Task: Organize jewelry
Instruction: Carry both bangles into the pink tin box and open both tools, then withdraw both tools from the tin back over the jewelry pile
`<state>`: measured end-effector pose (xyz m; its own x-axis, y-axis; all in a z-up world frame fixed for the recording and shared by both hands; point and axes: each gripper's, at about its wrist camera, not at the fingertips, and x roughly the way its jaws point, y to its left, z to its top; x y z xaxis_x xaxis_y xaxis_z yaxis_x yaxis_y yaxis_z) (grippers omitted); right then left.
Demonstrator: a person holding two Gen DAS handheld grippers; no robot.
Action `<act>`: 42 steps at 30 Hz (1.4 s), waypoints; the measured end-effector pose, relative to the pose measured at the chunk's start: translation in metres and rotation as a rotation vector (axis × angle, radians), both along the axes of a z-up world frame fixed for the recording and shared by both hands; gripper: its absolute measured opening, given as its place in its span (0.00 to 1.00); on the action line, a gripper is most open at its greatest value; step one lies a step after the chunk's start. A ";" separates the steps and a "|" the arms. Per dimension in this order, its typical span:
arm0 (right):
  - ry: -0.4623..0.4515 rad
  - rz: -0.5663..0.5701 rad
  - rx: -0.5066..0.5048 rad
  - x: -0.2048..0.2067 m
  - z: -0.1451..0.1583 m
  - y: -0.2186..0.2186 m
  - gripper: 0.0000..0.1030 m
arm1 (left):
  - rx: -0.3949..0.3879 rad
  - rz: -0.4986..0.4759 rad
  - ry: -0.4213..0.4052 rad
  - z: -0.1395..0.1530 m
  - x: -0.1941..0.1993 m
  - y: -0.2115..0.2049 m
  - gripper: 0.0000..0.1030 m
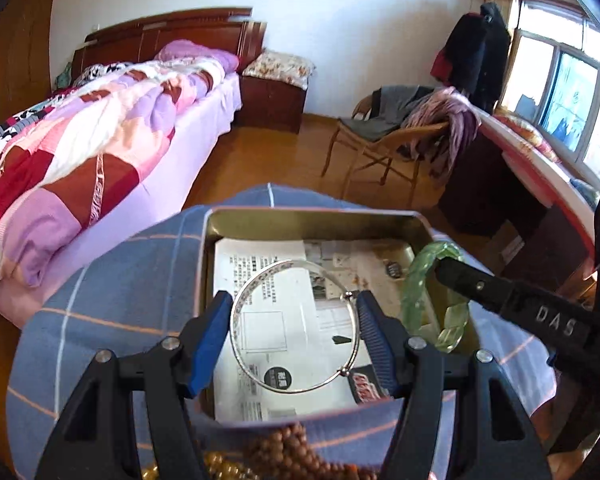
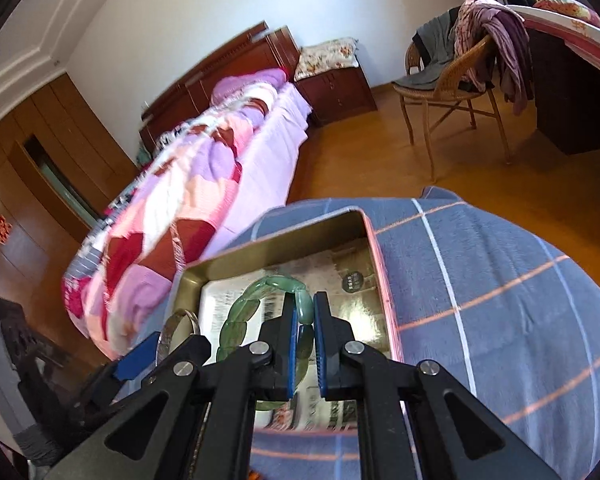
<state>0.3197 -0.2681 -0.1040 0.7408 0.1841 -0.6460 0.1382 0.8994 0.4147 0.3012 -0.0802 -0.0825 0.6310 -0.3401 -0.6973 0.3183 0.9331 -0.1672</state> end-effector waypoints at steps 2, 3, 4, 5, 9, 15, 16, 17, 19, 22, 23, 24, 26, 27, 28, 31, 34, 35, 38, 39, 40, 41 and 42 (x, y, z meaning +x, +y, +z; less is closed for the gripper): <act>0.015 0.010 -0.024 0.005 -0.008 0.000 0.07 | 0.025 -0.004 0.010 -0.007 0.001 -0.005 0.63; 0.020 0.016 -0.049 0.009 -0.012 0.002 0.07 | 0.041 -0.007 0.013 -0.009 0.001 -0.008 0.63; 0.022 0.023 -0.059 0.010 -0.014 0.002 0.07 | 0.059 -0.010 0.013 -0.012 0.001 -0.011 0.63; 0.024 0.034 -0.063 0.011 -0.016 0.003 0.07 | 0.074 -0.006 0.014 -0.014 0.001 -0.013 0.63; 0.033 0.032 -0.057 0.012 -0.018 0.000 0.19 | 0.110 0.014 0.042 -0.020 0.003 -0.018 0.64; -0.043 -0.002 -0.037 -0.019 0.016 -0.010 0.48 | 0.165 0.029 -0.001 -0.001 -0.016 -0.019 0.84; -0.061 -0.010 -0.048 -0.029 0.023 -0.010 0.48 | 0.165 0.034 -0.020 0.004 -0.023 -0.016 0.85; -0.080 -0.022 -0.057 -0.041 0.030 -0.011 0.48 | 0.163 0.038 -0.037 0.009 -0.030 -0.012 0.86; -0.114 -0.046 -0.073 -0.066 0.041 -0.012 0.48 | 0.153 0.055 -0.071 0.020 -0.048 0.000 0.91; -0.142 -0.078 -0.098 -0.097 0.049 -0.010 0.49 | 0.124 0.070 -0.096 0.030 -0.073 0.016 0.94; -0.144 -0.082 -0.104 -0.108 0.049 -0.007 0.49 | 0.117 0.071 -0.099 0.032 -0.078 0.018 0.94; -0.144 -0.081 -0.113 -0.122 0.049 -0.002 0.49 | 0.109 0.073 -0.108 0.034 -0.088 0.022 0.94; -0.142 -0.074 -0.130 -0.140 0.048 0.005 0.49 | 0.103 0.073 -0.123 0.039 -0.107 0.026 0.94; -0.140 -0.073 -0.133 -0.150 0.047 0.007 0.49 | 0.104 0.073 -0.126 0.041 -0.113 0.027 0.94; -0.136 -0.077 -0.131 -0.158 0.045 0.009 0.49 | 0.108 0.072 -0.131 0.041 -0.121 0.027 0.94; -0.119 -0.075 -0.110 -0.180 0.039 0.010 0.49 | 0.124 0.060 -0.146 0.043 -0.138 0.028 0.94; -0.104 -0.091 -0.116 -0.205 0.031 0.009 0.49 | 0.112 0.044 -0.157 0.037 -0.163 0.035 0.96; -0.097 -0.093 -0.118 -0.211 0.027 0.008 0.49 | 0.108 0.040 -0.154 0.033 -0.170 0.037 0.97; -0.066 -0.093 -0.112 -0.226 0.015 0.005 0.48 | 0.109 0.028 -0.124 0.022 -0.181 0.041 0.97; -0.053 -0.088 -0.110 -0.231 0.010 0.006 0.48 | 0.111 0.026 -0.110 0.018 -0.186 0.044 0.97; -0.046 -0.088 -0.113 -0.234 0.007 0.006 0.48 | 0.112 0.026 -0.103 0.015 -0.189 0.046 0.97; -0.035 -0.088 -0.116 -0.239 0.004 0.006 0.48 | 0.111 0.024 -0.094 0.012 -0.194 0.048 0.97; -0.028 -0.084 -0.112 -0.242 0.001 0.006 0.48 | 0.111 0.021 -0.088 0.008 -0.200 0.049 0.97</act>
